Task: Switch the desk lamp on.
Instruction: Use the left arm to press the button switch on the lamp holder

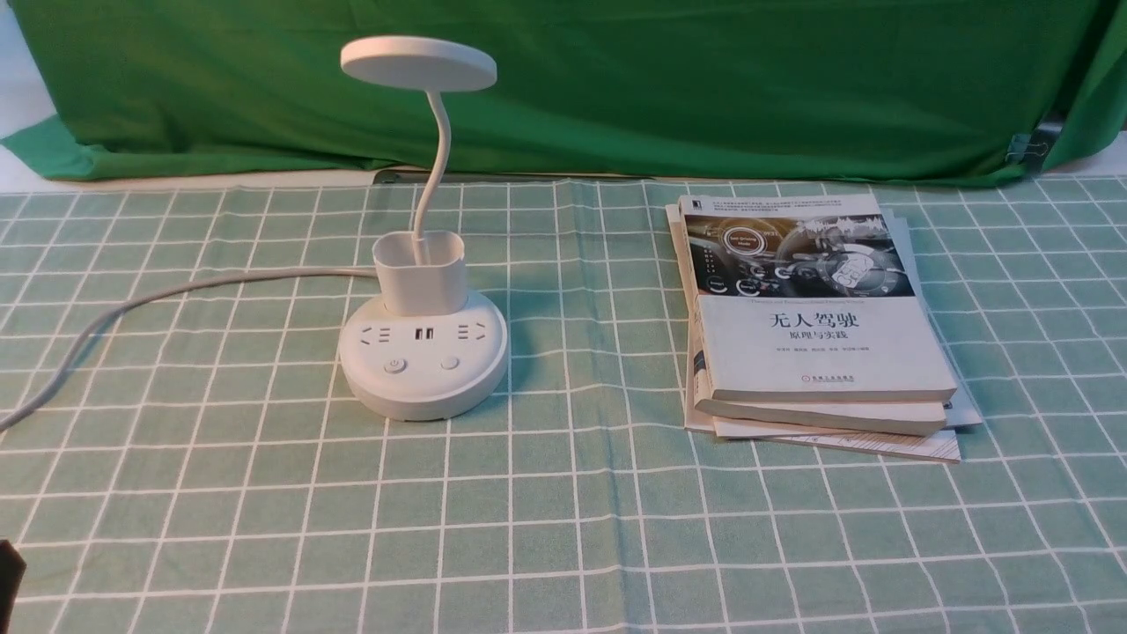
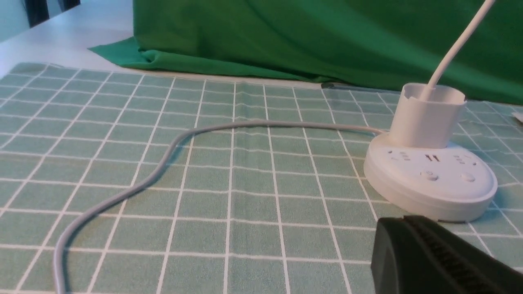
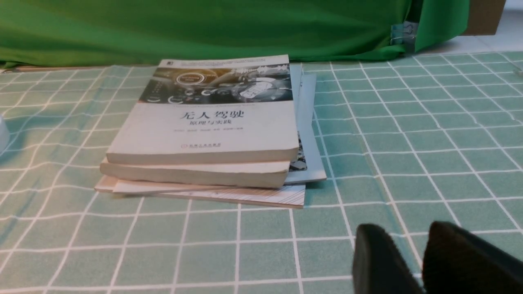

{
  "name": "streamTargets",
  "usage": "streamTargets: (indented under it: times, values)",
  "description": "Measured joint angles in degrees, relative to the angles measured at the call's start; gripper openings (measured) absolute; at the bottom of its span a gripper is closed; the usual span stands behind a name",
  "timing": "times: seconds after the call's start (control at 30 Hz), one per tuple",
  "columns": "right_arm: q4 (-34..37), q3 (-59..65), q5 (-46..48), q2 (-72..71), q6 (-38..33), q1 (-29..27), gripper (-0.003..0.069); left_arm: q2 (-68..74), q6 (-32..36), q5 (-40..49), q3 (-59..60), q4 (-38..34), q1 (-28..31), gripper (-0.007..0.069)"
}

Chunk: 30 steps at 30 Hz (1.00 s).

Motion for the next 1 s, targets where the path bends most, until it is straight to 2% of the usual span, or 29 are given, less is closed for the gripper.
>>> streamTargets:
  times: [0.1, 0.13, 0.3, 0.47, 0.63, 0.77, 0.83, 0.9, 1.0]
  values:
    - [0.0, 0.0, 0.0, 0.0, 0.0, 0.0, 0.0239, 0.0, 0.0, -5.2, 0.0, 0.0, 0.0, 0.0021]
    - [0.0, 0.0, -0.1, 0.0, 0.0, 0.0, 0.0239, 0.0, 0.0, -11.9, 0.0, 0.2, 0.0, 0.0021]
    - [0.0, 0.0, 0.0, 0.0, 0.0, 0.0, 0.0239, 0.0, 0.0, -32.6, 0.0, 1.1, 0.0, 0.0021]
    - [0.0, 0.0, 0.0, 0.0, 0.0, 0.0, 0.0241, 0.0, 0.0, -48.3, 0.0, 2.1, 0.0, 0.0021]
    - [0.0, 0.0, 0.0, 0.0, 0.0, 0.0, 0.0241, 0.0, -2.5, -60.9, 0.0, 3.1, 0.0, 0.0021]
    - [0.0, 0.0, 0.0, 0.0, 0.0, 0.0, 0.0241, -0.1, -5.7, -67.8, 0.0, 3.4, 0.0, 0.0021]
    - [0.0, 0.0, 0.0, 0.0, 0.0, 0.0, 0.0241, -0.1, -6.6, -67.6, -0.9, 3.6, 0.0, 0.0021]
    - [0.0, 0.0, 0.0, 0.0, 0.0, 0.0, 0.0241, -0.2, -7.5, -58.3, -6.4, 3.7, 0.0, 0.0021]
    - [0.0, 0.0, 0.0, 0.0, 0.0, 0.0, 0.0241, 1.0, -7.3, -39.1, -17.8, 3.7, 0.0, 0.0021]
